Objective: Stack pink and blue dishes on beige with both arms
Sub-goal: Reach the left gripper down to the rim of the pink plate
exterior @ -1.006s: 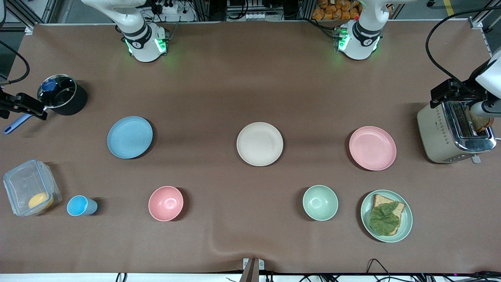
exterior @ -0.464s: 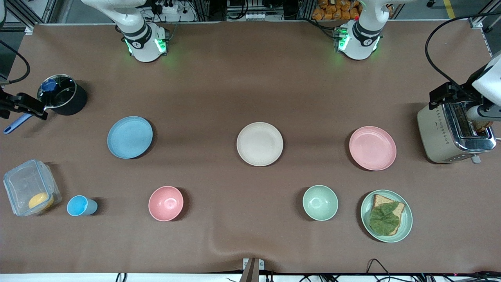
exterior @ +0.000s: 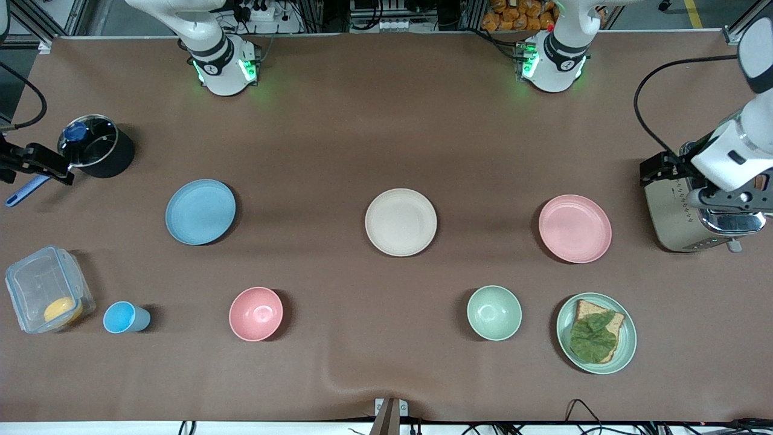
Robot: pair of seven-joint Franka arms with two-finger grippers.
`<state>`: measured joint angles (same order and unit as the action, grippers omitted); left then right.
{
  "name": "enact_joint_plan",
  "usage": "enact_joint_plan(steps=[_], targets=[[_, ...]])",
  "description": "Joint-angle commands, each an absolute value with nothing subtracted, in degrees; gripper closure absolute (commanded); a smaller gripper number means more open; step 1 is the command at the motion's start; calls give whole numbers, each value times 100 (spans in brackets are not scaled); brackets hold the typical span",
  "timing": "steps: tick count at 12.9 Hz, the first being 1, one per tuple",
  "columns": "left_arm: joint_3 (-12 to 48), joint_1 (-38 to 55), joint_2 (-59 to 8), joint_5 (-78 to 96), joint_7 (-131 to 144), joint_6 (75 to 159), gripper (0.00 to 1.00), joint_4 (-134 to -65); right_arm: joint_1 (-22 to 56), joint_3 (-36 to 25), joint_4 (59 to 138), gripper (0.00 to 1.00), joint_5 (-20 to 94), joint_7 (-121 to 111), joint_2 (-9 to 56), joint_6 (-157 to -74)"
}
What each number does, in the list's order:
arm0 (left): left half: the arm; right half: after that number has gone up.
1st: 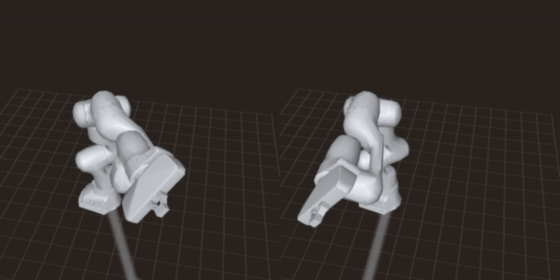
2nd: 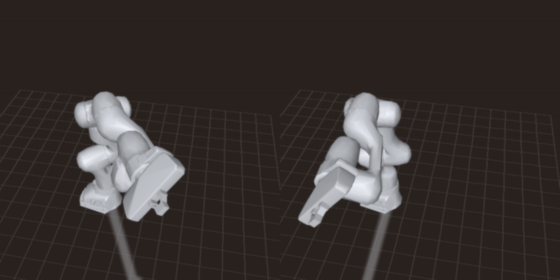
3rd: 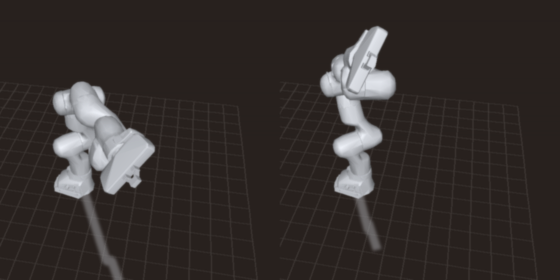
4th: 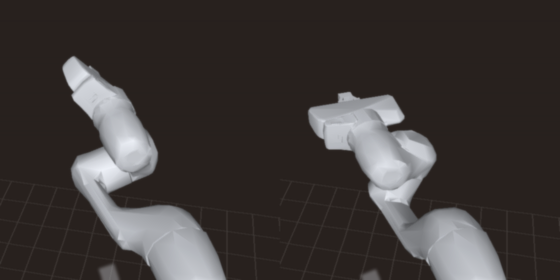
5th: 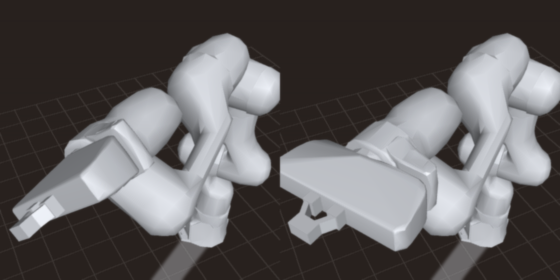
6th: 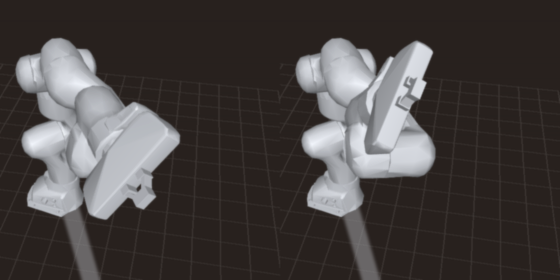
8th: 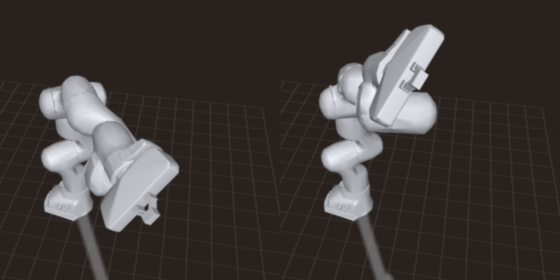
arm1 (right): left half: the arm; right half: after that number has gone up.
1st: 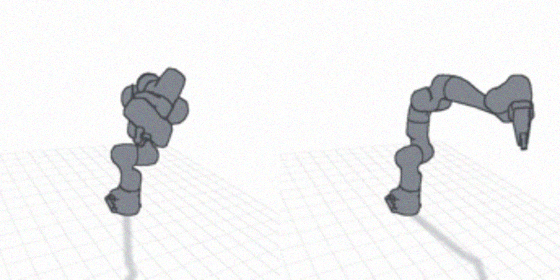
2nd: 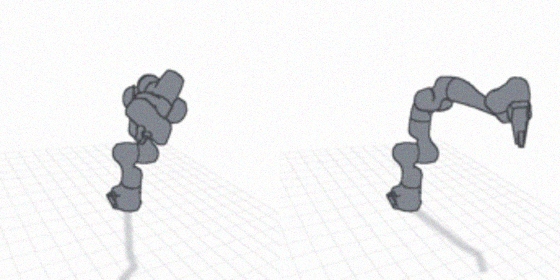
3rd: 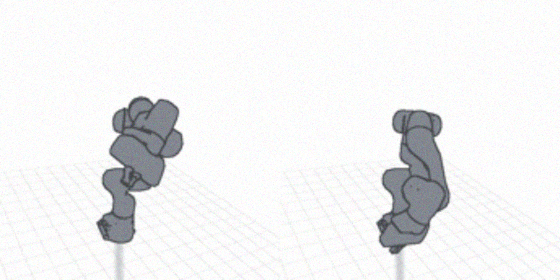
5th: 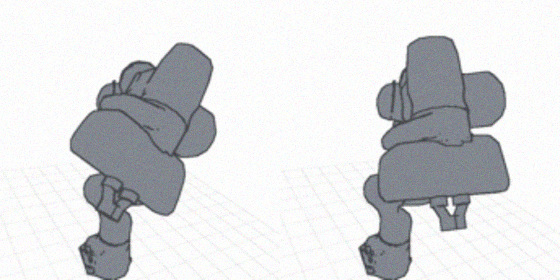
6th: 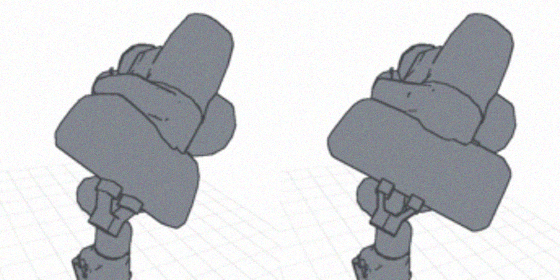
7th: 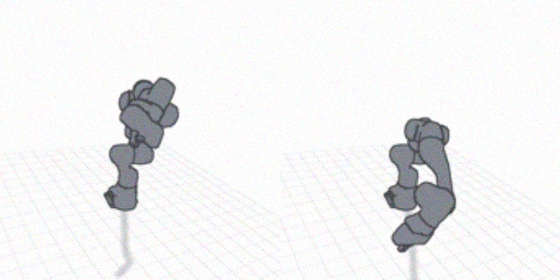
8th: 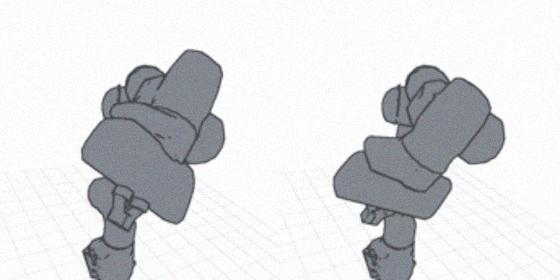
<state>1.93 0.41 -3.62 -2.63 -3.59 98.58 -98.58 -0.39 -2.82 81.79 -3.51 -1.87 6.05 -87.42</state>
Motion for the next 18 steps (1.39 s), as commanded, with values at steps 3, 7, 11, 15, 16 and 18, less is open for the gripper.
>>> enact_joint_plan(steps=[3, 7, 11, 15, 16, 18], targets=[[185, -158, -377, -246, -378, 11291, 0, -11177, -106, -246, 8209, 0, -264, -220, 554, -8728], [176, -237, -570, -255, -378, 11839, 0, -11505, -105, -246, 8253, 0, -264, -220, 615, -8701], [167, -299, -694, -255, -369, 11918, 0, -11505, -105, -237, 8271, 0, -264, -220, 624, -8701], [167, -369, -948, -264, -378, 12006, 0, -11514, -79, -237, 8271, 0, -272, -229, 808, -8693], [167, -369, -1062, -264, -378, 12110, 0, -11522, -97, -229, 8305, 0, -264, -237, 835, -8684], [167, -465, -1326, -342, -396, 12312, 0, -11531, -88, -229, 8638, 0, -255, -308, 861, -8779]])
